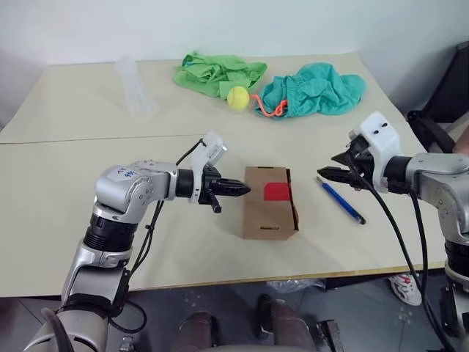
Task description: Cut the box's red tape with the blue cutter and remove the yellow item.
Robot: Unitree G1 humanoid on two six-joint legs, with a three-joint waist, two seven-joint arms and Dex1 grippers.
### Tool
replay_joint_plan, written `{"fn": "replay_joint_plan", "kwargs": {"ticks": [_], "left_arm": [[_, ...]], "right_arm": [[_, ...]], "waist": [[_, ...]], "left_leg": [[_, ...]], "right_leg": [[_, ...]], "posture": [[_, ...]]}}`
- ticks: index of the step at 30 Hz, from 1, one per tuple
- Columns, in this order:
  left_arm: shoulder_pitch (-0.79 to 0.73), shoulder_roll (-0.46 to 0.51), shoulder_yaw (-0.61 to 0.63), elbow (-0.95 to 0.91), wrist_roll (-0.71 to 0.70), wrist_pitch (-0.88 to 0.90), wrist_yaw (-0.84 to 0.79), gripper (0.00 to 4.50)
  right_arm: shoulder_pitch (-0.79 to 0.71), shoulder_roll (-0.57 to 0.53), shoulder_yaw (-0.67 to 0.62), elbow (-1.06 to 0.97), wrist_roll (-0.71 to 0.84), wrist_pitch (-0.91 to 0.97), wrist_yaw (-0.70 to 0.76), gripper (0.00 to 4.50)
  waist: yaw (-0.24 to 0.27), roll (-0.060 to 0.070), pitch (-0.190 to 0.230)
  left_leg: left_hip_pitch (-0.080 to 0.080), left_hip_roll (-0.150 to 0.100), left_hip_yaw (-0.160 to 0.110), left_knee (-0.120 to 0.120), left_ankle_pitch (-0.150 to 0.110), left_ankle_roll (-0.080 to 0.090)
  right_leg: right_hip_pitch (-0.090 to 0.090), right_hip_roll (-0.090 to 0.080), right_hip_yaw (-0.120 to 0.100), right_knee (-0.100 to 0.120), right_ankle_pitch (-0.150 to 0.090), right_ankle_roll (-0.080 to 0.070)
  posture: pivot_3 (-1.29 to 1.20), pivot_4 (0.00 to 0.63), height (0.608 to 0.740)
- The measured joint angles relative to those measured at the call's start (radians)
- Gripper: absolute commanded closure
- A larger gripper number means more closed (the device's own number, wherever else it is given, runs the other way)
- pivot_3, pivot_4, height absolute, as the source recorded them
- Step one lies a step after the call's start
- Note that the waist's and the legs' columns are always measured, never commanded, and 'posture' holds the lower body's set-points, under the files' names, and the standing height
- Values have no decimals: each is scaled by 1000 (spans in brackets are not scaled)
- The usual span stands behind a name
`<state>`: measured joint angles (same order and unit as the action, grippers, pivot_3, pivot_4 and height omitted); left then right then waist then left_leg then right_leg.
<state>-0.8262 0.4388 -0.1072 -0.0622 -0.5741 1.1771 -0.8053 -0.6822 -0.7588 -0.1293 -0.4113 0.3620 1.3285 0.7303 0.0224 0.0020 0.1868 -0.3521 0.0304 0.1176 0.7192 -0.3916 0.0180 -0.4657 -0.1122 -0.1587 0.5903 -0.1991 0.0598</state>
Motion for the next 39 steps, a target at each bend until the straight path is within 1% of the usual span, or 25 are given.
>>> {"fn": "replay_joint_plan", "kwargs": {"ticks": [2,3,5,6,7,10,15,18,24,29,34,36,39], "left_arm": [[-18,-19,-21,20,2,-16,0,4500],[-25,-27,-33,35,6,-26,0,4500],[-26,-27,-51,52,18,-44,-6,4500],[-33,-27,-76,83,38,-68,-14,4500],[-34,-27,-78,85,40,-71,-15,4500],[-52,-26,-160,137,103,-135,-41,4500],[-82,1,-214,155,156,-201,-87,4500],[-100,10,-252,155,195,-241,-109,4500],[-106,13,-266,155,228,-262,-124,4500],[-106,13,-269,155,242,-269,-132,4500],[-106,13,-269,155,251,-269,-135,4500],[-106,16,-269,155,254,-268,-135,4500],[-106,21,-267,155,256,-265,-136,4500]], "right_arm": [[-11,58,-13,-55,25,77,-41,136],[-11,85,-13,-75,37,114,-60,26],[-7,115,-15,-98,48,163,-95,26],[-4,155,-24,-109,49,189,-124,26],[-4,159,-24,-110,49,191,-127,26],[25,228,-20,-136,55,215,-175,26],[40,238,-10,-138,59,221,-219,26],[81,238,4,-137,58,209,-238,26],[109,216,6,-139,73,190,-240,26],[148,166,9,-154,95,151,-223,26],[208,93,14,-174,129,102,-195,26],[250,52,26,-163,130,95,-189,26],[293,34,59,-136,136,92,-178,26]], "waist": [[-1,0,0],[-1,0,0],[-2,0,0],[-2,0,0],[-2,0,0],[-1,0,0],[-4,0,0],[-2,0,0],[-4,0,0],[-1,0,-1],[2,-2,-3],[3,-5,-5],[0,-5,-5]], "left_leg": [[0,0,0,0,0,0],[0,0,0,0,0,0],[0,-1,0,0,0,0],[0,-2,1,0,0,0],[0,-2,1,0,0,0],[0,-3,1,-1,0,-1],[0,-3,1,-1,0,-1],[0,-3,1,-1,0,-1],[1,-2,1,-1,0,-1],[1,-2,0,-1,0,0],[2,-1,-1,-1,0,2],[1,-1,-4,-1,-1,2],[1,-2,-6,-1,-1,3]], "right_leg": [[0,1,0,0,0,0],[0,1,0,0,0,0],[0,1,0,0,0,0],[0,1,0,0,0,0],[0,1,0,0,0,0],[0,2,0,0,0,0],[0,2,0,-1,0,0],[0,2,0,0,0,0],[1,2,1,0,0,0],[2,2,0,0,0,0],[4,0,0,-1,0,0],[4,-1,0,-2,0,0],[4,-1,2,-1,1,1]], "posture": [[0,150,740],[0,150,740],[0,150,740],[0,150,740],[0,150,740],[0,150,740],[0,150,740],[0,150,740],[0,150,740],[0,150,740],[0,150,740],[0,150,740],[0,150,740]]}}
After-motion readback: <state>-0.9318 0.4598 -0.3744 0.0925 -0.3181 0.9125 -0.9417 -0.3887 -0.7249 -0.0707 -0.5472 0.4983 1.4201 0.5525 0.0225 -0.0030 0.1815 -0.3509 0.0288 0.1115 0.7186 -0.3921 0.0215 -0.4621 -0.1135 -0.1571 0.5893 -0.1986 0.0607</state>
